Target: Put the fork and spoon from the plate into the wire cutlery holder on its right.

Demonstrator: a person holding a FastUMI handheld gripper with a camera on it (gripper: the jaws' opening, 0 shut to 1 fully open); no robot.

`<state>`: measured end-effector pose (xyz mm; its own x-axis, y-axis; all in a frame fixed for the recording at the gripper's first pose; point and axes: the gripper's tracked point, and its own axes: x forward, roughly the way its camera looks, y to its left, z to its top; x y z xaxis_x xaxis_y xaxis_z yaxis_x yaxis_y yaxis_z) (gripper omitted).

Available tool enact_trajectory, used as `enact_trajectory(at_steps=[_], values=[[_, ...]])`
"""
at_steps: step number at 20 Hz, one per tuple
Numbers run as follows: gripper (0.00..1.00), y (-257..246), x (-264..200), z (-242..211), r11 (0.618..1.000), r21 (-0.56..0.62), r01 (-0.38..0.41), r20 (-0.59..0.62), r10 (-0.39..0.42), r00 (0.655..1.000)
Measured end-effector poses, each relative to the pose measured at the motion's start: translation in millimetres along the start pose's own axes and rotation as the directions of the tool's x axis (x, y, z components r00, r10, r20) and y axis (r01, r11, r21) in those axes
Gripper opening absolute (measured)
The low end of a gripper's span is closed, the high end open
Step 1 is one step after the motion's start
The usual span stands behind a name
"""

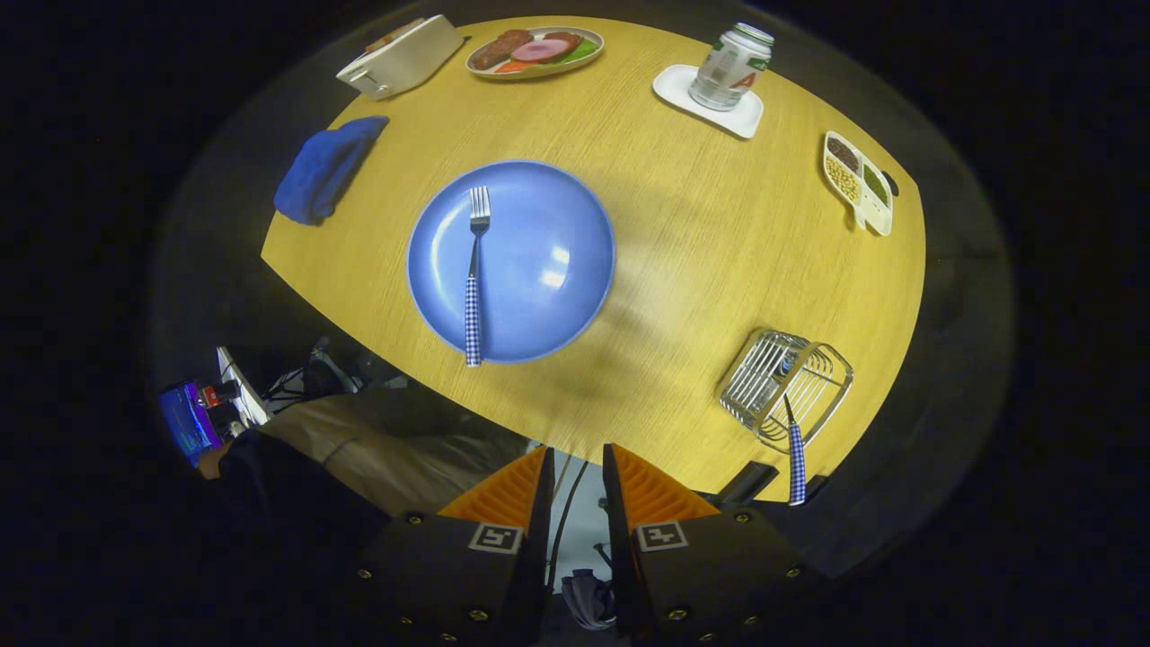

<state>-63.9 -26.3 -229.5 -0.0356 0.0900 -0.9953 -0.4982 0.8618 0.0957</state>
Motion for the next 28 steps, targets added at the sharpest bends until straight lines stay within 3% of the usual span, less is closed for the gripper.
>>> enact_trajectory(at_steps=[8,11,28], values=[[0.32,50,29,43,0.998,-0.057,-0.014,0.037,0.016,0.999],[0.32,73,42,55,0.997,-0.037,-0.065,0.048,0.066,0.997],[0.32,89,106,80,0.999,-0.052,0.004,-0.017,-0.005,1.000]])
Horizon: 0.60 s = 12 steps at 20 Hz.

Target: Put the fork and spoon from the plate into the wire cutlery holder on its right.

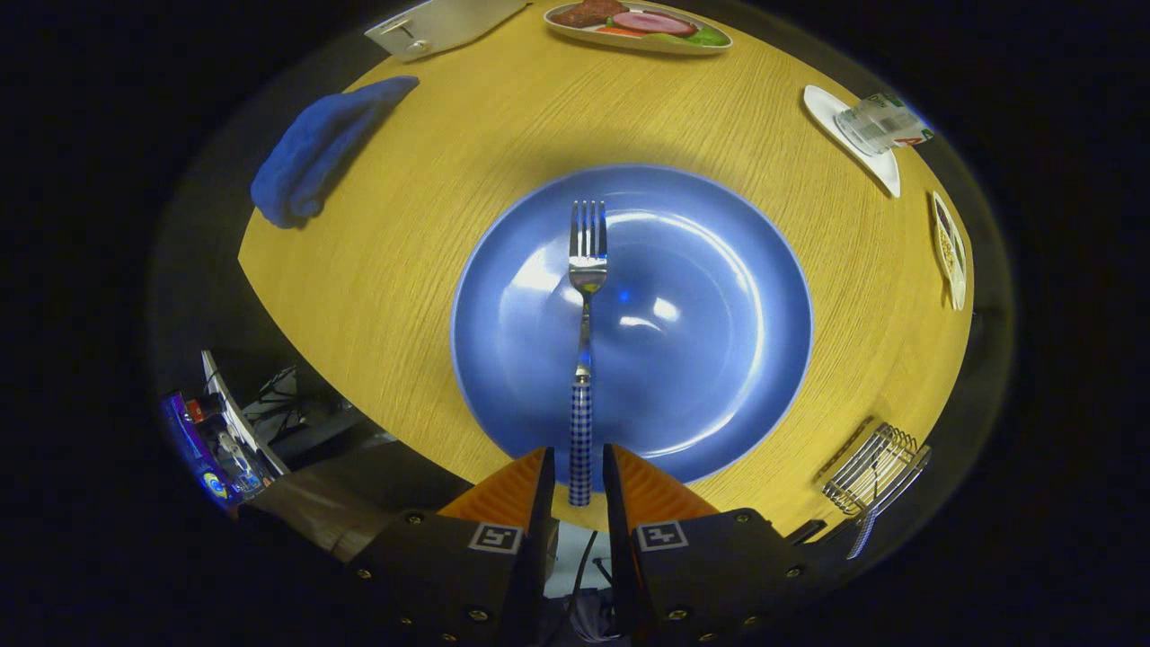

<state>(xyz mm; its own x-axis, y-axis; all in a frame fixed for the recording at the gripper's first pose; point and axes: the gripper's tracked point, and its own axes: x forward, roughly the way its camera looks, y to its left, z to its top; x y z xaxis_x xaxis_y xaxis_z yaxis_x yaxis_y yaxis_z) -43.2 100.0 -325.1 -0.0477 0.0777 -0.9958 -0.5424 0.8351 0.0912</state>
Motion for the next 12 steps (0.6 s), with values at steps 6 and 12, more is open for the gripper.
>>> enact_trajectory(at_steps=[6,12], values=[[0.32,-2,15,-2,1.000,0.009,0.009,-0.040,-0.009,0.999],[0.31,-5,22,0,1.000,0.010,0.009,-0.043,-0.009,0.999]])
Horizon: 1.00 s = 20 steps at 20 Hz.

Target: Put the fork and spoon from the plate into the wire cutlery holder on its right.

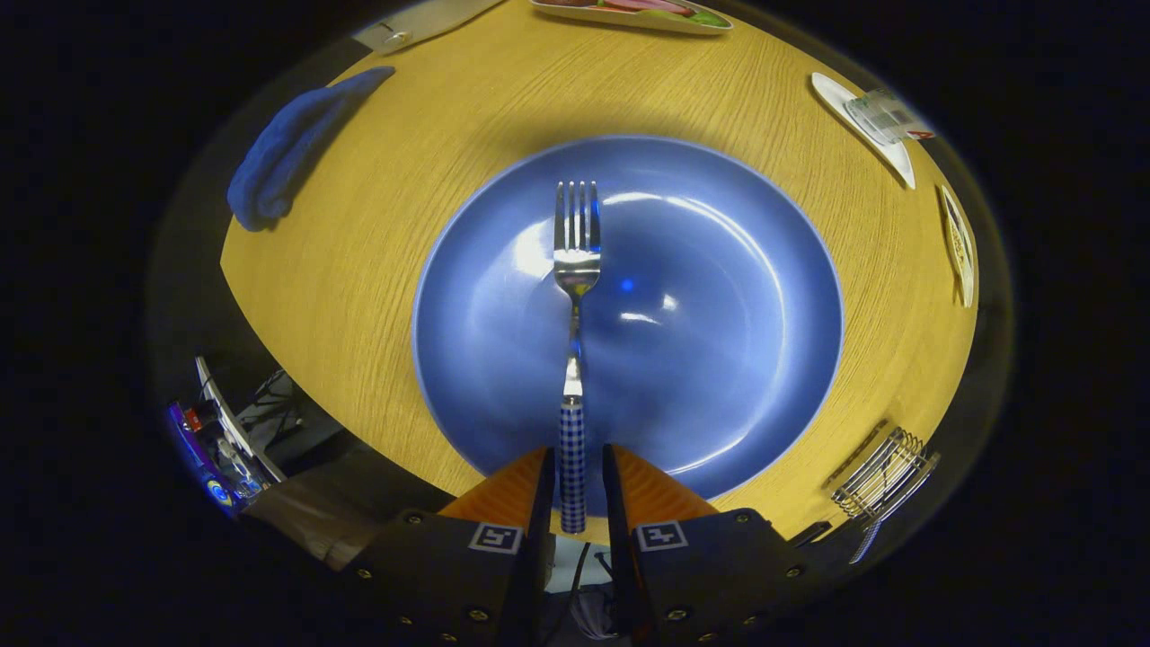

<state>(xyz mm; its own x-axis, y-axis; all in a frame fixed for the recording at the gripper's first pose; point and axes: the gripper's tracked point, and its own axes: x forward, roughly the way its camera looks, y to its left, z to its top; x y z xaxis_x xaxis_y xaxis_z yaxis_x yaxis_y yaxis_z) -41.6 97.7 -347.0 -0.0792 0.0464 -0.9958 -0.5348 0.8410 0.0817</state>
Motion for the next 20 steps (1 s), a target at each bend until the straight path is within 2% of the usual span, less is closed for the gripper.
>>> enact_trajectory(at_steps=[1,2,4,8,12,17,20], values=[[0.32,-1,7,1,1.000,0.002,-0.008,0.026,0.008,1.000],[0.05,-5,7,3,1.000,-0.009,0.016,0.015,-0.016,1.000],[0.05,-4,-2,4,0.999,-0.022,0.024,0.015,-0.024,1.000],[0.05,-5,-20,-8,0.999,-0.021,-0.033,0.002,0.033,0.999],[0.05,-23,-44,-19,0.999,-0.026,-0.027,-0.002,0.027,1.000],[0.05,-45,-73,-47,0.998,0.003,-0.055,-0.010,0.055,0.998],[0.05,-67,-88,-72,0.998,0.038,-0.043,-0.020,0.044,0.999]])
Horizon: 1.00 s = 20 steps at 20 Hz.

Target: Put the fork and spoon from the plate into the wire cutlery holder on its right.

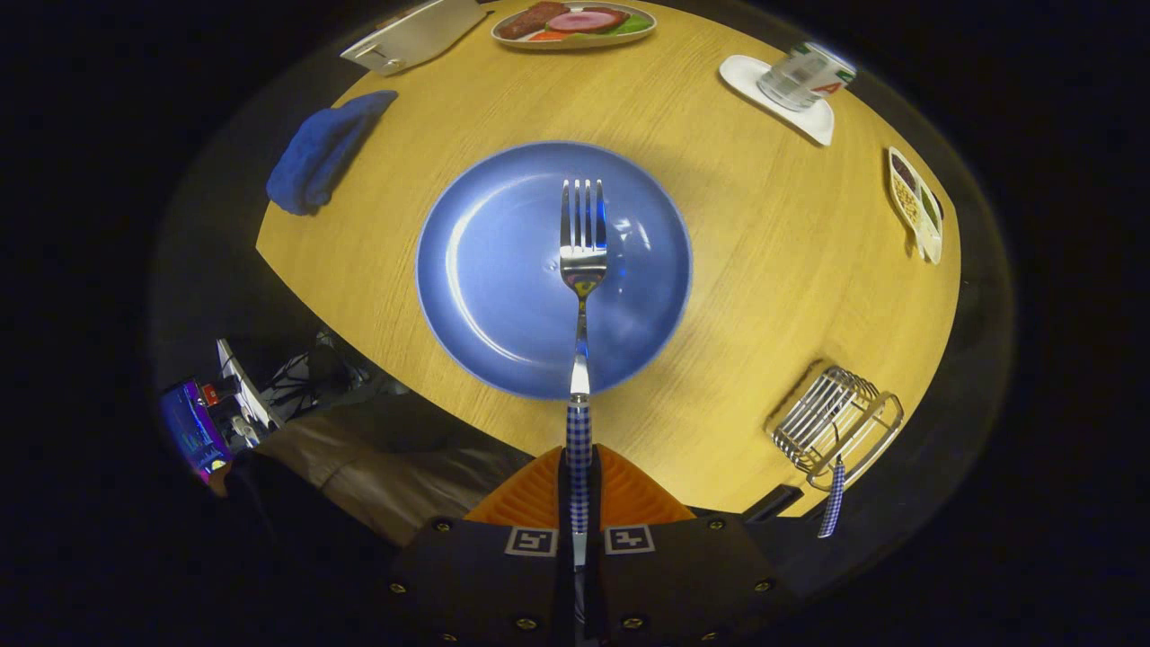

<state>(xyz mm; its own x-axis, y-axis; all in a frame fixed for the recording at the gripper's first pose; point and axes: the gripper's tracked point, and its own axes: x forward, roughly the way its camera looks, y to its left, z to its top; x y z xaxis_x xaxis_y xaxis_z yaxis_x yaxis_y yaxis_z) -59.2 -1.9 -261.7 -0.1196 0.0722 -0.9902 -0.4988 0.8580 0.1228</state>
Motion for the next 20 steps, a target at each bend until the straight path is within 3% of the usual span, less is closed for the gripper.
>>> enact_trajectory(at_steps=[13,20], values=[[0.05,-112,-53,-130,0.957,0.289,0.003,-0.024,0.005,1.000],[0.05,-144,-44,-148,0.942,0.336,0.021,-0.120,0.020,0.993]])
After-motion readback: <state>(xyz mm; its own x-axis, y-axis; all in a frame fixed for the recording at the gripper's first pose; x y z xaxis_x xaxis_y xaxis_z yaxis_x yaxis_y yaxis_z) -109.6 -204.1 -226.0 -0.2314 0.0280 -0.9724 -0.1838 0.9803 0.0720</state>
